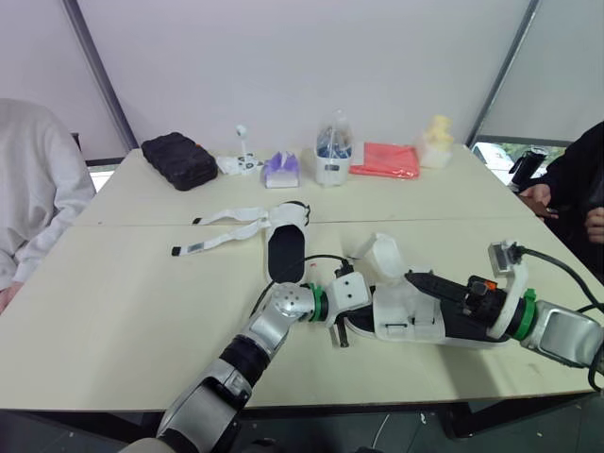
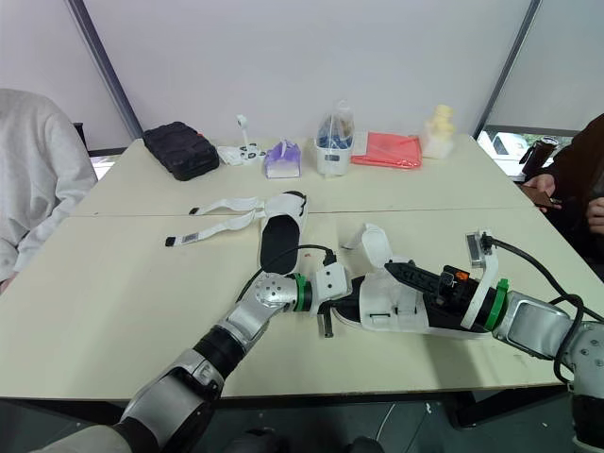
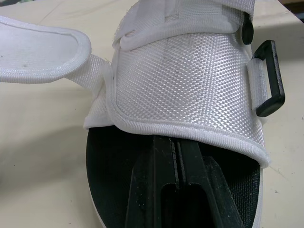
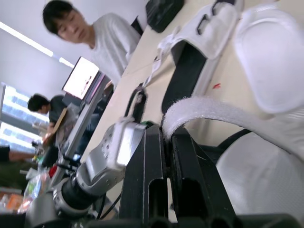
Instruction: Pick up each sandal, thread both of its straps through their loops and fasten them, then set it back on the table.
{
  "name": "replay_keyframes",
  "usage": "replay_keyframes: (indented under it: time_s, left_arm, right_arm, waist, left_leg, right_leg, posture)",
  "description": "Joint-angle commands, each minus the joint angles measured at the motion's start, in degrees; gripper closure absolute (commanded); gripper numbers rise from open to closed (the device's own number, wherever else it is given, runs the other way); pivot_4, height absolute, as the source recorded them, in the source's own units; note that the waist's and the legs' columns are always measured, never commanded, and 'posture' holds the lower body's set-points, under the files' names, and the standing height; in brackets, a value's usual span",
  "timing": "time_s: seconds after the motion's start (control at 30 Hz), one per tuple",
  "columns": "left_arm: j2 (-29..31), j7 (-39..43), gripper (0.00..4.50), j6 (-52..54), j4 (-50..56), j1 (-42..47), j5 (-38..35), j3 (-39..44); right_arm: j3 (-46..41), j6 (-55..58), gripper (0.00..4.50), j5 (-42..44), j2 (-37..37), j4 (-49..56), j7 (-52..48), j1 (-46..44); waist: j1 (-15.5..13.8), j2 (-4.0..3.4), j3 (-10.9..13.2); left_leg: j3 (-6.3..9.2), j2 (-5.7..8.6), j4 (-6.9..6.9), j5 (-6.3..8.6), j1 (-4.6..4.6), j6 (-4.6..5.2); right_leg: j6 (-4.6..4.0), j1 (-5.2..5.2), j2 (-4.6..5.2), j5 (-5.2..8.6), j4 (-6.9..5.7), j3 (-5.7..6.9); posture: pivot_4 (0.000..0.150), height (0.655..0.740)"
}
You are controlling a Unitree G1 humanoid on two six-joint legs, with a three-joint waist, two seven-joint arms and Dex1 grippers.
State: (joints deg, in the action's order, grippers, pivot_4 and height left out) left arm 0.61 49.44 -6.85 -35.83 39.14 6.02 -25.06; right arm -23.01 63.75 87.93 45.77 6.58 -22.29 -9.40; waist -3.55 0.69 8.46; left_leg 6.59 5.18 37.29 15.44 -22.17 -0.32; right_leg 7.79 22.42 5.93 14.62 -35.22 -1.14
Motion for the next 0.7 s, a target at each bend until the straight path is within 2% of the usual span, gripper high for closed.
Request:
replay_keyframes:
  time_s: [0.03,0.57,0.7]
  left_arm:
    - [1.38,-0.33,4.50,2.97,-4.31,-1.96,3.35,-2.27]
    - [1.07,-0.63,4.50,3.65,-4.47,-2.04,3.10,-2.17]
    - [1.19,-0.65,4.50,3.70,-4.32,-2.22,3.02,-2.08]
  right_arm:
    - [0.15,0.47,4.45,-0.06,-0.89,-3.31,0.87,-2.96]
    - [-1.45,8.10,4.45,5.98,-1.28,-14.68,-2.03,-12.18]
    - [-0.31,7.59,4.45,1.35,-2.04,-17.99,-1.39,-13.38]
  waist:
    - [0.01,-0.03,-0.03]
    - [-0.03,-0.07,-0.05]
    - [0.01,-0.07,-0.05]
  left_leg:
    - [0.00,0.00,0.00,0.00,0.00,0.00]
    - [0.01,0.00,-0.01,0.00,0.00,0.01]
    - [0.00,0.00,0.00,0.00,0.00,0.01]
  right_leg:
    - [0.00,0.00,0.00,0.00,0.00,0.00]
    - [-0.01,0.00,-0.01,0.00,0.00,0.00]
    - [-0.01,0.00,-0.01,0.00,0.00,-0.01]
  posture:
    - [0.150,0.7400]
    - [0.150,0.7400]
    - [0.150,0.7400]
